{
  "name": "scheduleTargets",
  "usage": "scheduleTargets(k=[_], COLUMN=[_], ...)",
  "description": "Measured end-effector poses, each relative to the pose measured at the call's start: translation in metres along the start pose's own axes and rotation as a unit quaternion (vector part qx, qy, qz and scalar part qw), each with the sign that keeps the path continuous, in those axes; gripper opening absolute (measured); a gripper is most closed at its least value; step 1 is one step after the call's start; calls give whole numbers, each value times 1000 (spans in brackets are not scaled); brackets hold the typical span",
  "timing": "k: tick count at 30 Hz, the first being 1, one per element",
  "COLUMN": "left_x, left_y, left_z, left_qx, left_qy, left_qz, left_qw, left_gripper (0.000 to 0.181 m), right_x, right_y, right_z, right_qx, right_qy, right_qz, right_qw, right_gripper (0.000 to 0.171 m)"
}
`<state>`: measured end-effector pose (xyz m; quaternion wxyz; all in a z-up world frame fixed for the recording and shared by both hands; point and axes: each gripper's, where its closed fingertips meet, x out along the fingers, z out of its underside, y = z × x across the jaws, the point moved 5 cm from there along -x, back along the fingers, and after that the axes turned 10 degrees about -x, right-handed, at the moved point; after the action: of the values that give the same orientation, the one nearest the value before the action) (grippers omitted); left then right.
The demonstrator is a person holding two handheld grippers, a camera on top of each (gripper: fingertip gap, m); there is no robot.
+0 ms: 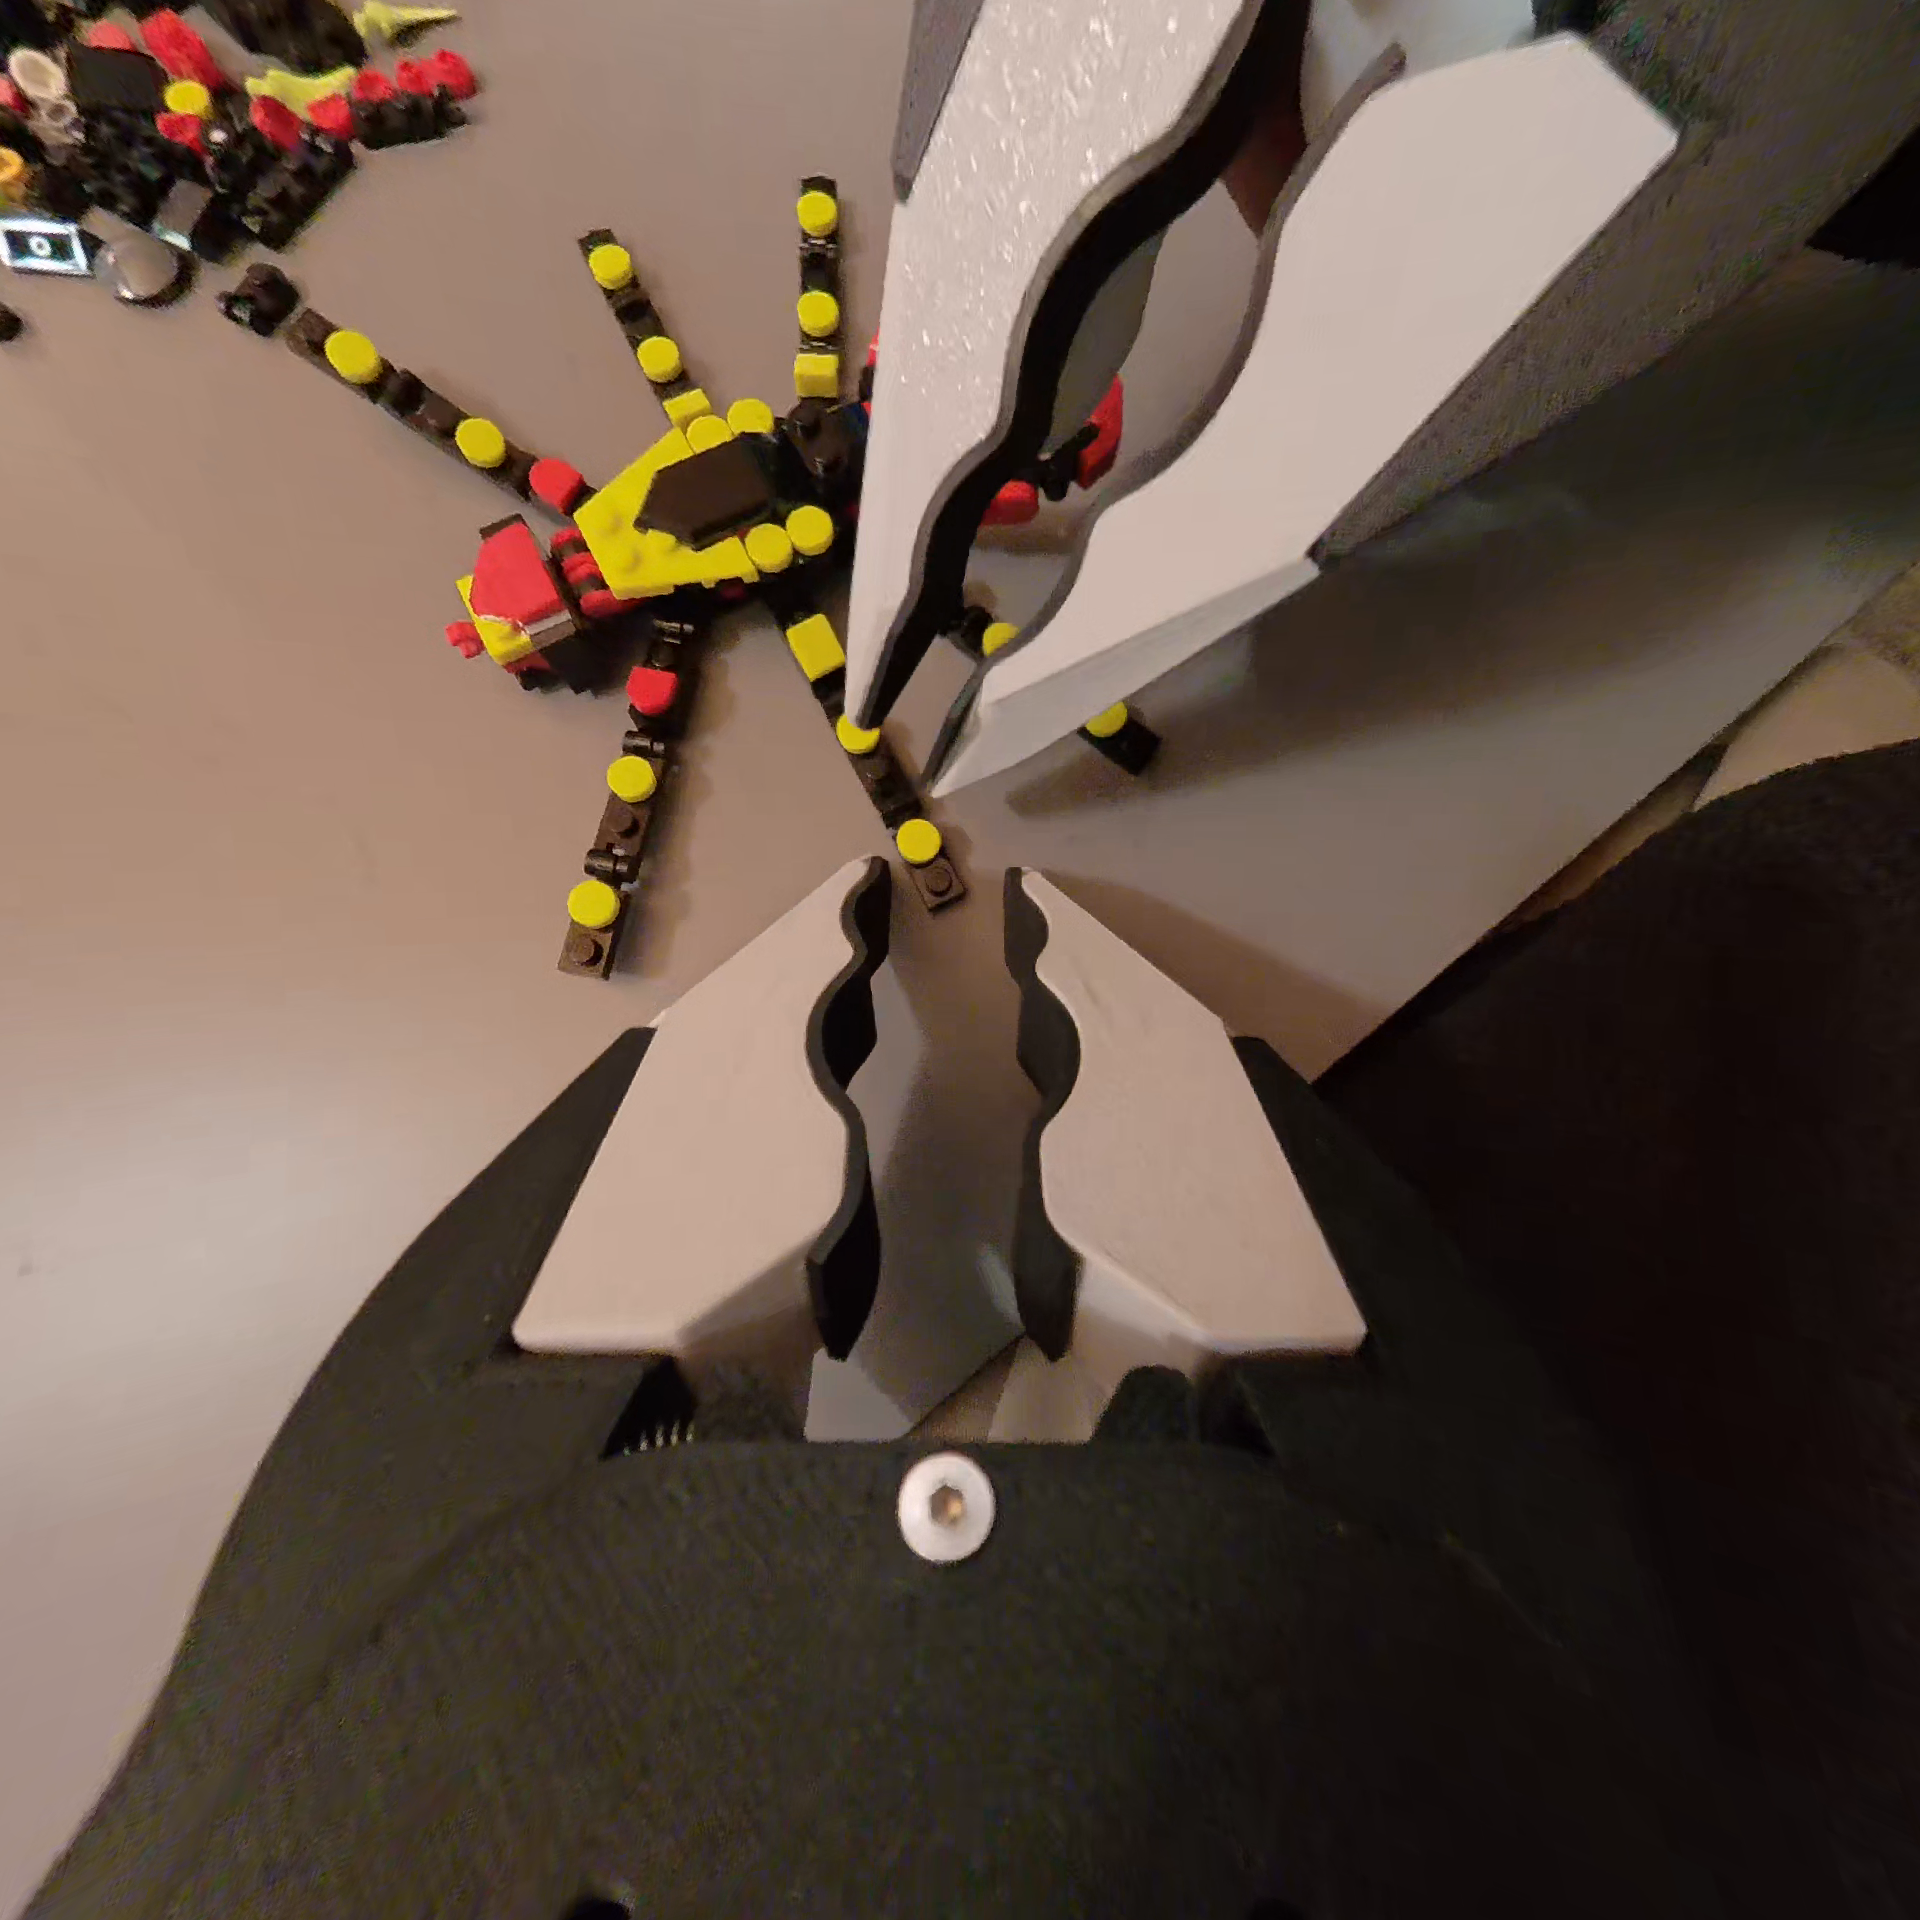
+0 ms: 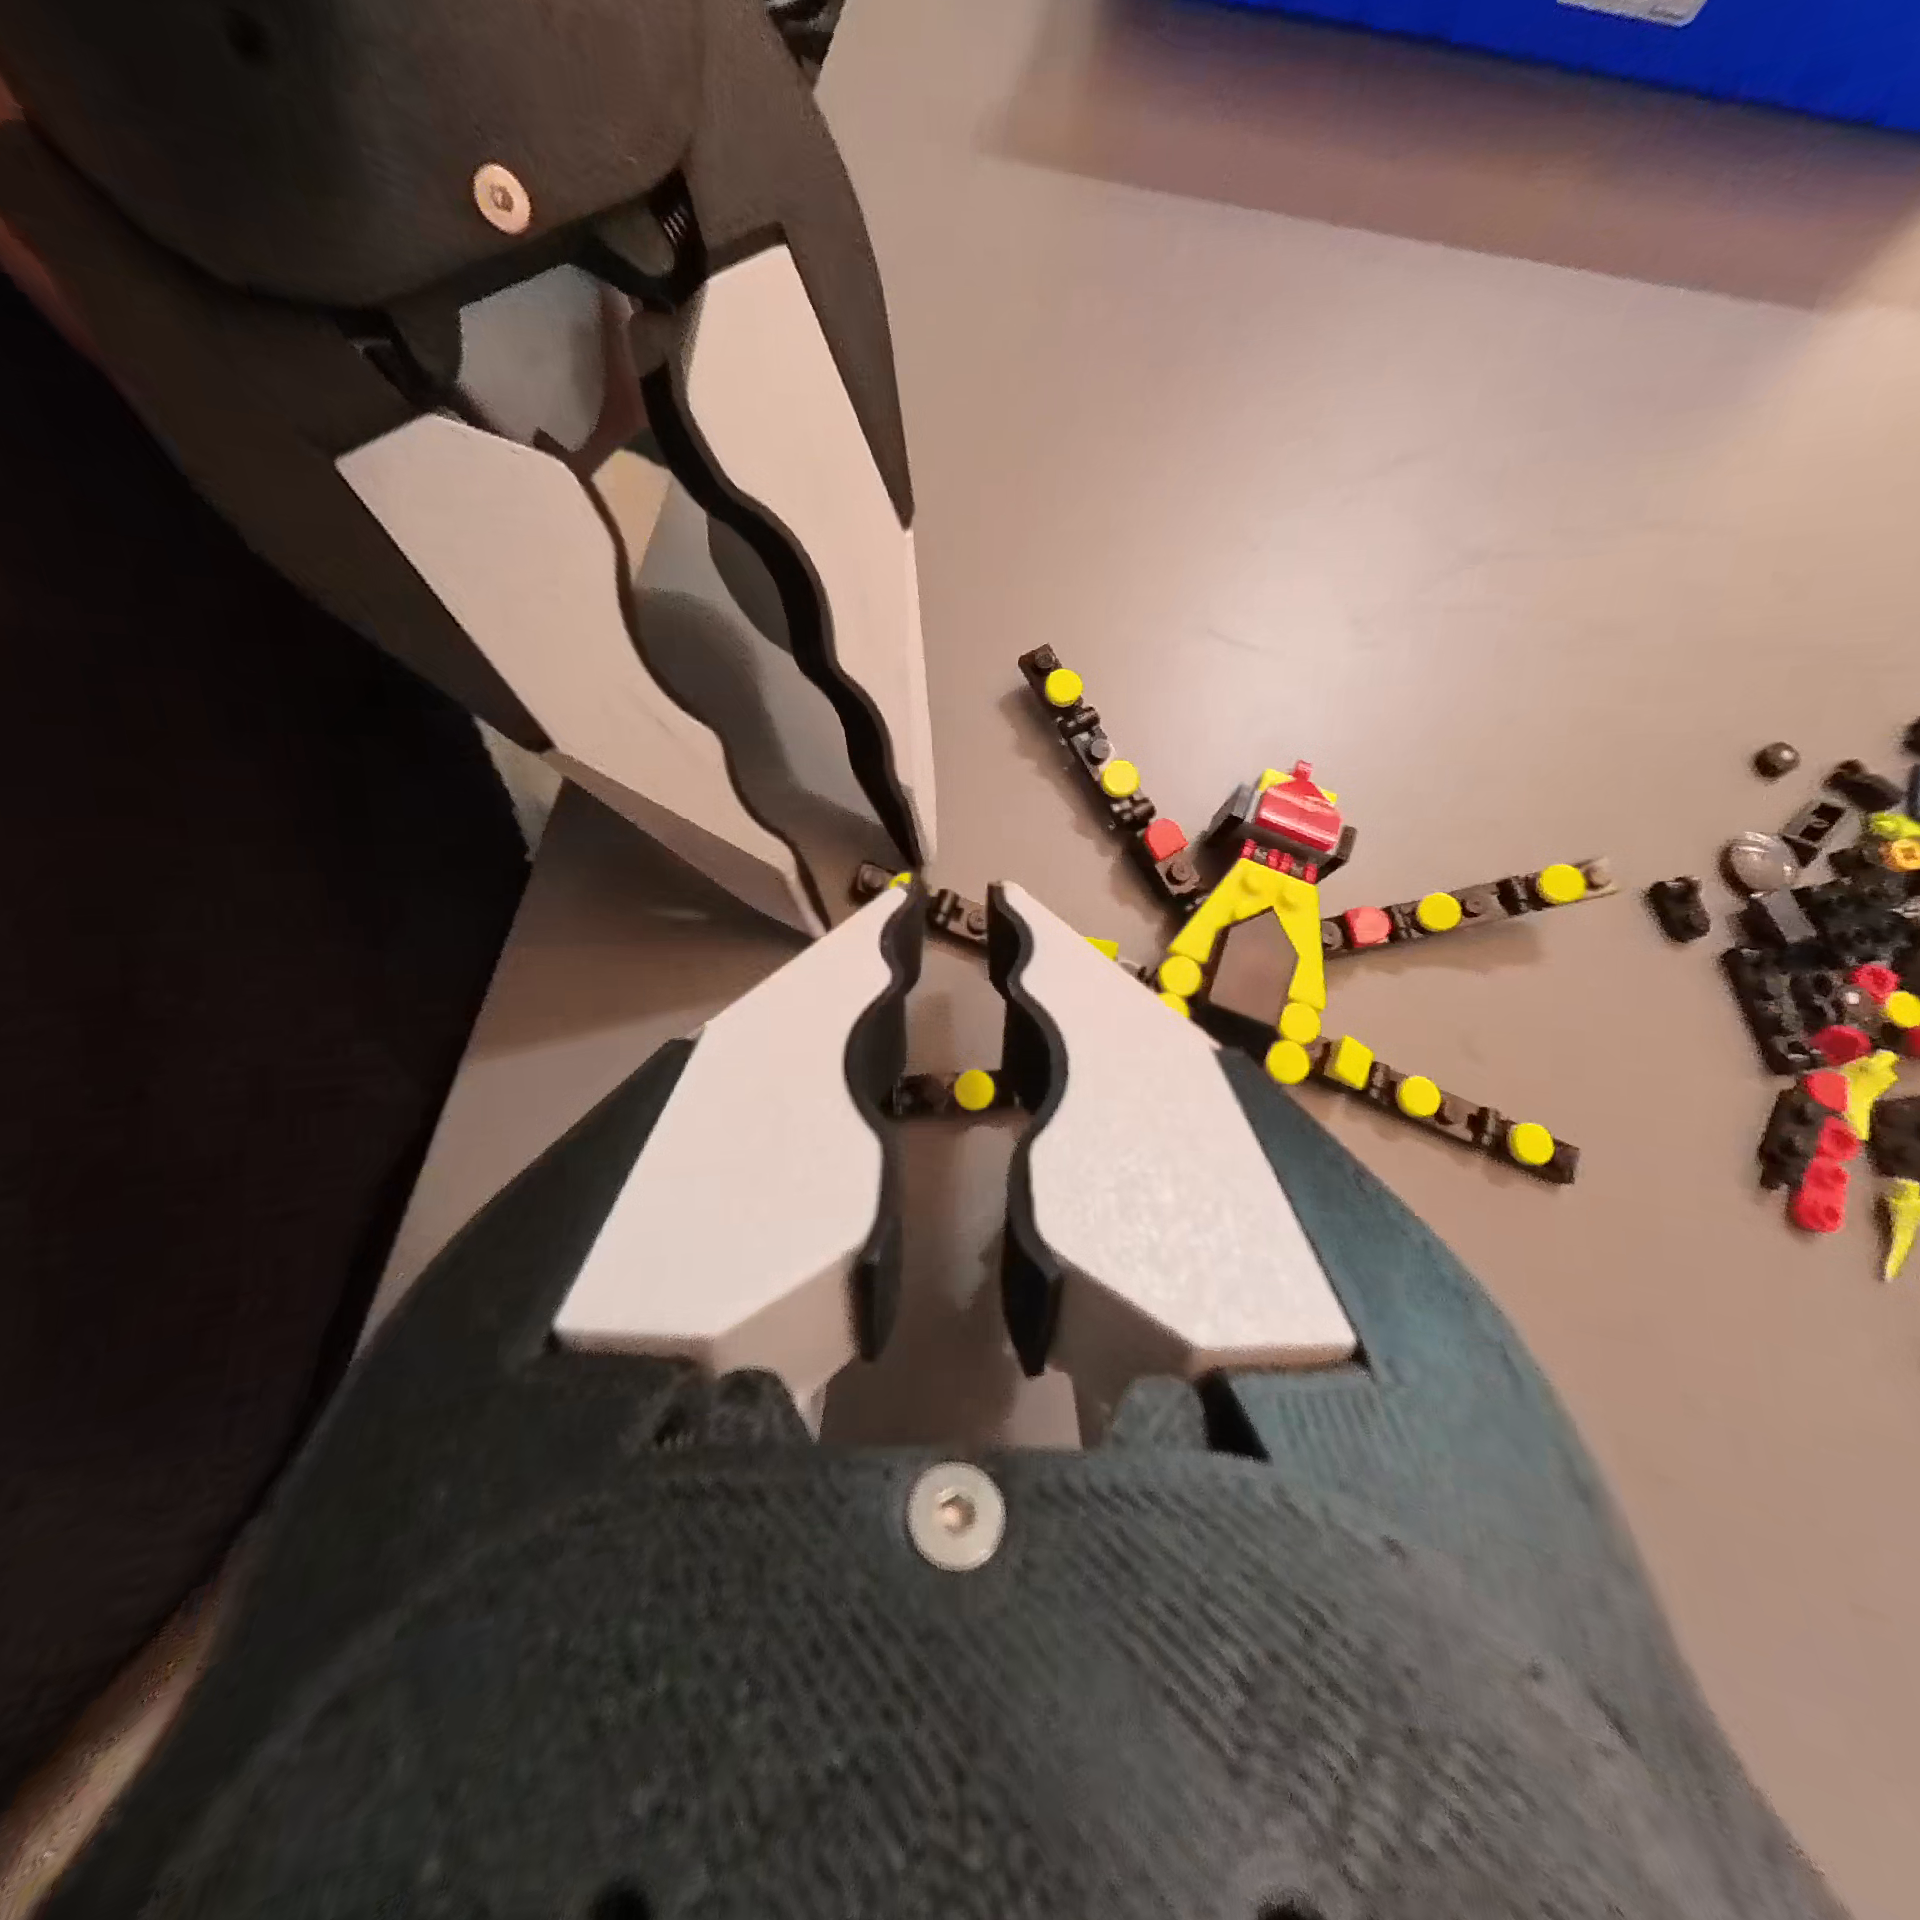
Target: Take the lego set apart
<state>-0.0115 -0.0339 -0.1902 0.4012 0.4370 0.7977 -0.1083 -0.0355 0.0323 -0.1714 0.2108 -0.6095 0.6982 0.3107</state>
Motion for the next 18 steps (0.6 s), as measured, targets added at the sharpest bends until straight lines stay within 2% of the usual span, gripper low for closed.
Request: scheduleTargets(k=[4, 7, 9, 13, 18], left_x=[1, 0, -1, 0, 7], left_y=[-6, -10, -13, -20, -16], left_z=[-1, -1, -1, -5, -10], left_qx=[-27, -30, -26, -17, -1], left_qy=[9, 6, 5, 4, -9], left_qz=[7, 16, 20, 28, 57], left_qw=[1000, 999, 999, 999, 998], left_gripper=[11, 10, 10, 8, 8], right_x=[7, 10, 12, 7, -1], right_y=[0, 5, 5, 5, 1], right_z=[0, 3, 9, 11, 17], right_qx=[-4, -7, 0, 19, 51], right_qy=[-6, -13, -27, -37, -59], right_qz=[-12, -1, -2, 7, 16], right_qw=[1000, 1000, 1000, 999, 997], right_gripper=[13, 14, 24, 22, 26])
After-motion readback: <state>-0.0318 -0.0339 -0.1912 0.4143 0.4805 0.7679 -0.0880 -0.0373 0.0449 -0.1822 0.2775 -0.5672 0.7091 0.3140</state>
